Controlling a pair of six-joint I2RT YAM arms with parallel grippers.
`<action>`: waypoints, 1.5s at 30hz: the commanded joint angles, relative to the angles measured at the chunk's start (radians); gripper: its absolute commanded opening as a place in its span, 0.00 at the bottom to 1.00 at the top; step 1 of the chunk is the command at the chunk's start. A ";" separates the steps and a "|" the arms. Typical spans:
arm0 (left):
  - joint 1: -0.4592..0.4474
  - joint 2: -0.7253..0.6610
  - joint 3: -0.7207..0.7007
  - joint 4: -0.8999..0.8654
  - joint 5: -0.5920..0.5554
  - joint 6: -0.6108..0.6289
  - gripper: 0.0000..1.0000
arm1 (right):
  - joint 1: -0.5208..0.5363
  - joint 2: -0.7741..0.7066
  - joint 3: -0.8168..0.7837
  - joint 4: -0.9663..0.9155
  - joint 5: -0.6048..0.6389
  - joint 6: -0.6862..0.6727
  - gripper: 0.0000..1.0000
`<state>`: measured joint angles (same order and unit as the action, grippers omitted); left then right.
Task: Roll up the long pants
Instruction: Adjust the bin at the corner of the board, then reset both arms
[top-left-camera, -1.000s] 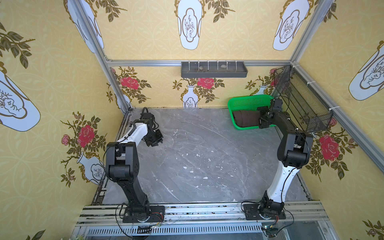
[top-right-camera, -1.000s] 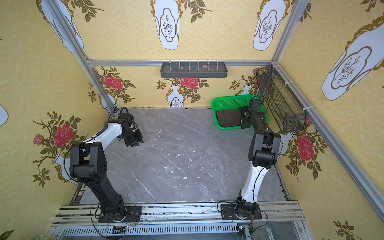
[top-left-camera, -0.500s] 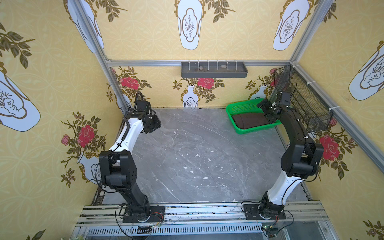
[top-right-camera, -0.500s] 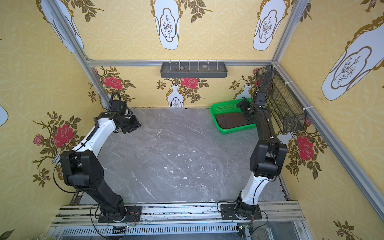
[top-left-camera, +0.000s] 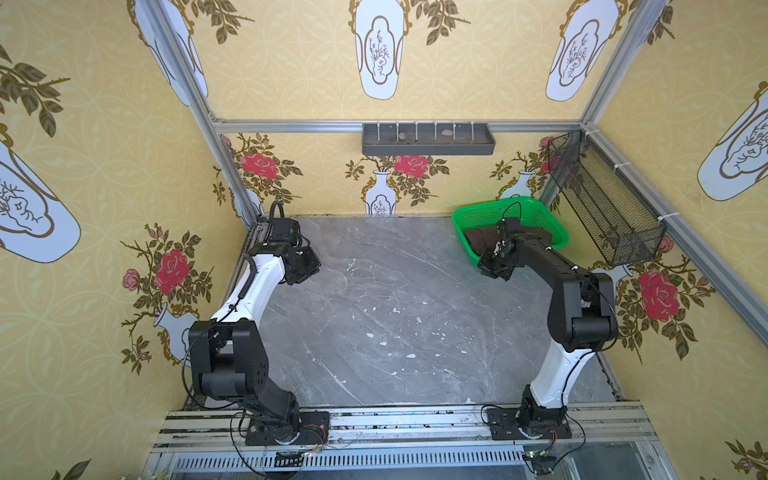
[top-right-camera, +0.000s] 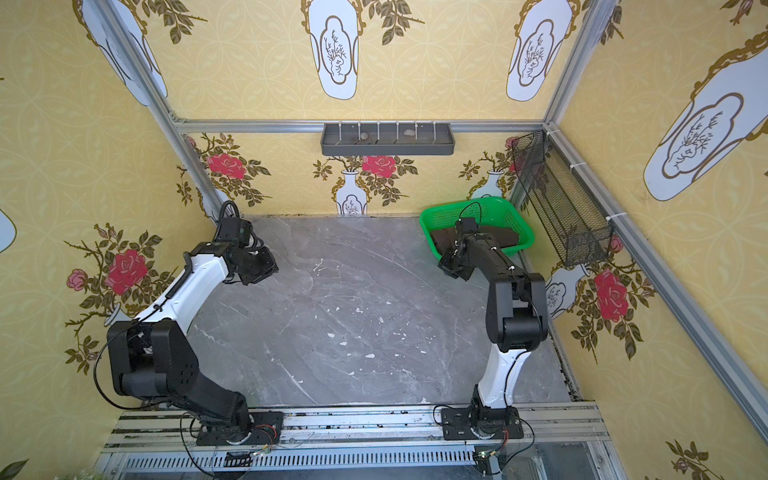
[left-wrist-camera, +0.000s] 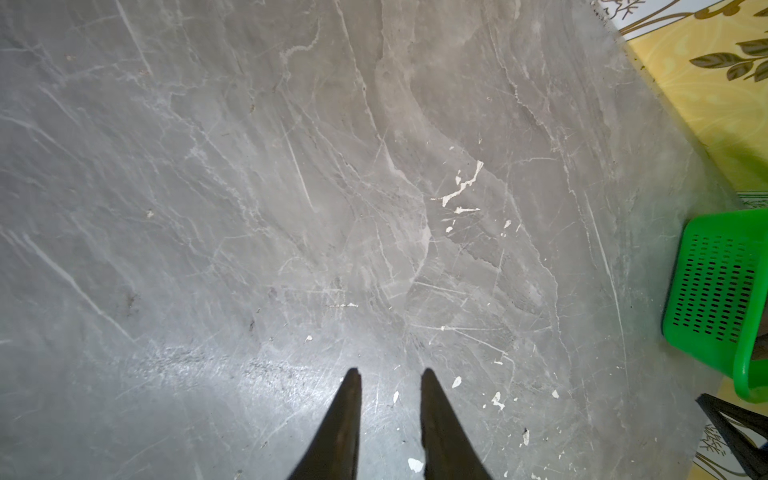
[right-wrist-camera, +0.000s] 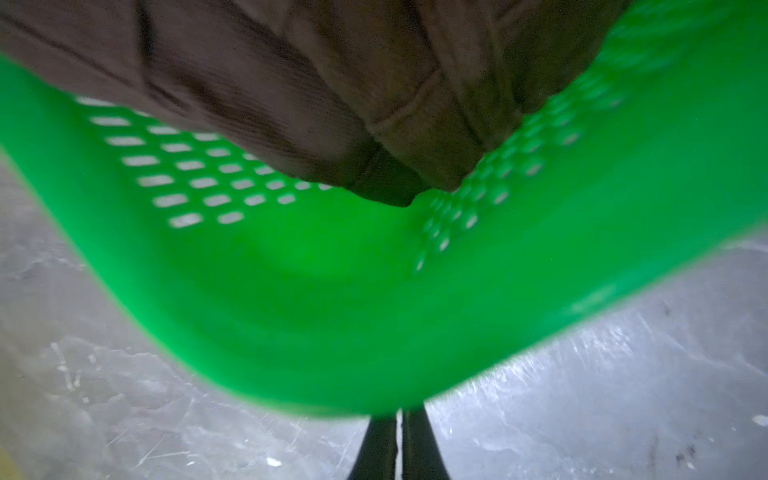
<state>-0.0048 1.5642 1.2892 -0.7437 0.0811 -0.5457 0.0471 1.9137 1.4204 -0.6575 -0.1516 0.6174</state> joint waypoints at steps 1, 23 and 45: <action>0.000 -0.014 -0.016 -0.017 -0.026 -0.004 0.27 | 0.026 0.074 0.072 0.017 0.007 -0.004 0.00; 0.003 -0.223 -0.024 0.028 -0.133 0.063 0.38 | 0.257 0.027 0.312 -0.001 0.042 -0.274 0.98; 0.022 -0.183 -0.822 1.240 -0.271 0.445 0.60 | 0.047 -0.398 -0.650 0.830 0.303 -0.486 0.98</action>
<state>0.0132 1.3762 0.4892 0.2317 -0.2356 -0.1390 0.1043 1.5703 0.8967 -0.2543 0.1349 0.1944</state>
